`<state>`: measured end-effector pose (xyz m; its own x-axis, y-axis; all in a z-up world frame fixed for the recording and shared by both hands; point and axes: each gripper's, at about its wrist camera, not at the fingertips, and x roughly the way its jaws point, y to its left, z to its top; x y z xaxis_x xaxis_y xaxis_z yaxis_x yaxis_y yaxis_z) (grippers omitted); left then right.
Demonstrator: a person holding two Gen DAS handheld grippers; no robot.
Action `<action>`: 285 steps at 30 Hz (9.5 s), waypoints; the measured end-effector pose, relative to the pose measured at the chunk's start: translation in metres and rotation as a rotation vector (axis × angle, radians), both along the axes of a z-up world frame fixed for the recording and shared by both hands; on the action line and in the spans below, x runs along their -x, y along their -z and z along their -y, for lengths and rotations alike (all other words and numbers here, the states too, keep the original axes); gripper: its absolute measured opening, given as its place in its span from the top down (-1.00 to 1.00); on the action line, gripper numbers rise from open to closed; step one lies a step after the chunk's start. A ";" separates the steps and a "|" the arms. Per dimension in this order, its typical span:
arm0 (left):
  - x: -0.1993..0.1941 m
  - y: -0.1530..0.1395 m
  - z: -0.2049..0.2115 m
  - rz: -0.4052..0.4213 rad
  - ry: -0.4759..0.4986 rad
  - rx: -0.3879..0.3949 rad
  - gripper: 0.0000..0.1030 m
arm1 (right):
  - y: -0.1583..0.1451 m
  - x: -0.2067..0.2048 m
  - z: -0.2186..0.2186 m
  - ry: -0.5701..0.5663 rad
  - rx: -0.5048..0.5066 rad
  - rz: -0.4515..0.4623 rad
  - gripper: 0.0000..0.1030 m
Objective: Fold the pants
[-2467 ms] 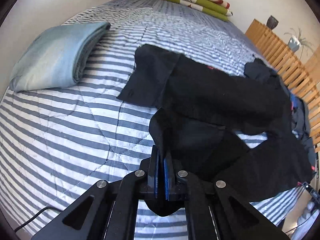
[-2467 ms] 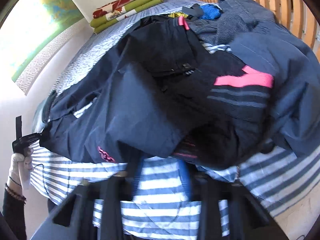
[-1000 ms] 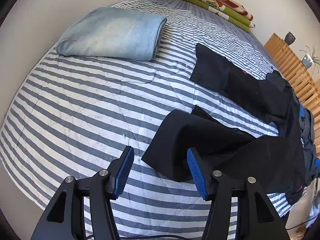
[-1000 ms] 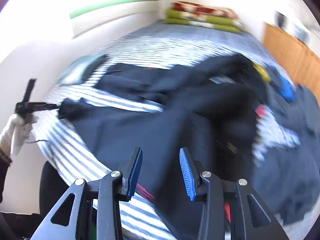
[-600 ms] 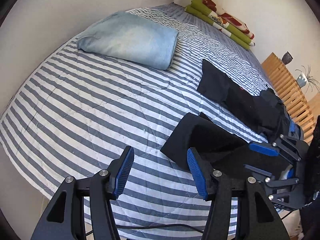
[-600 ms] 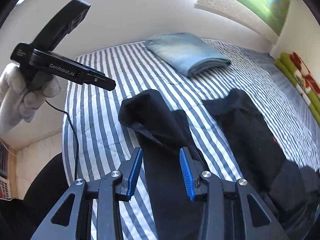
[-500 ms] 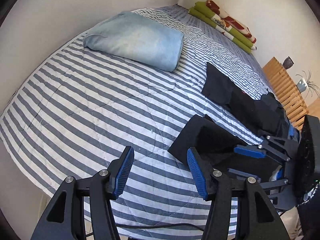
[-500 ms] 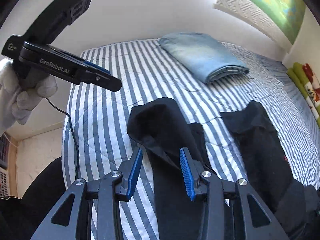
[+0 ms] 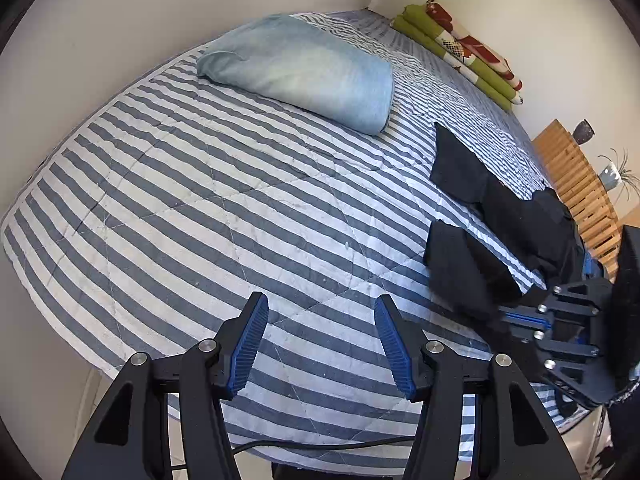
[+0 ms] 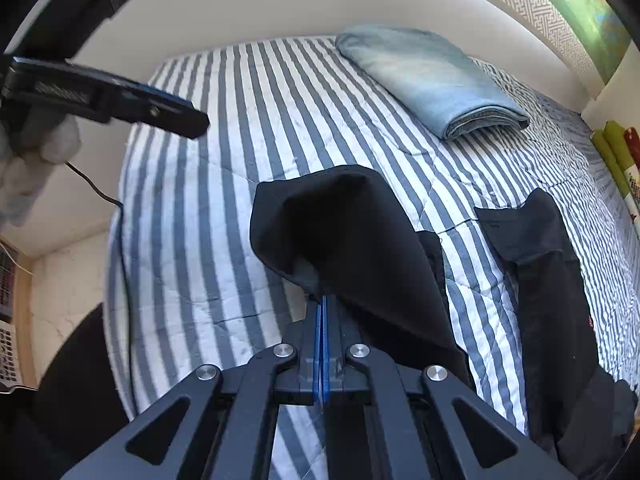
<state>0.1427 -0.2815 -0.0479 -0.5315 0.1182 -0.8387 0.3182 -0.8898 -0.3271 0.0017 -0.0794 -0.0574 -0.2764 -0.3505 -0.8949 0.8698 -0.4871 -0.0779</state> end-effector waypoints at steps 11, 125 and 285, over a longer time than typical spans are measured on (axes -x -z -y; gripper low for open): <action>0.017 -0.003 -0.012 -0.022 0.034 -0.021 -0.14 | -0.114 0.012 -0.061 -0.089 0.236 0.115 0.99; 0.210 0.016 -0.561 0.029 1.069 0.060 0.14 | 0.028 -0.062 -0.450 1.010 0.237 0.090 0.87; 0.459 0.043 -0.180 0.117 0.230 0.187 0.83 | 0.034 0.135 -0.592 1.314 0.285 0.201 0.03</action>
<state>-0.3159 -0.1016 -0.0908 -0.4072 0.0622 -0.9112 0.1275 -0.9840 -0.1242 -0.1335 0.5121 -0.0914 -0.4217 -0.1096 -0.9001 -0.2607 -0.9361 0.2362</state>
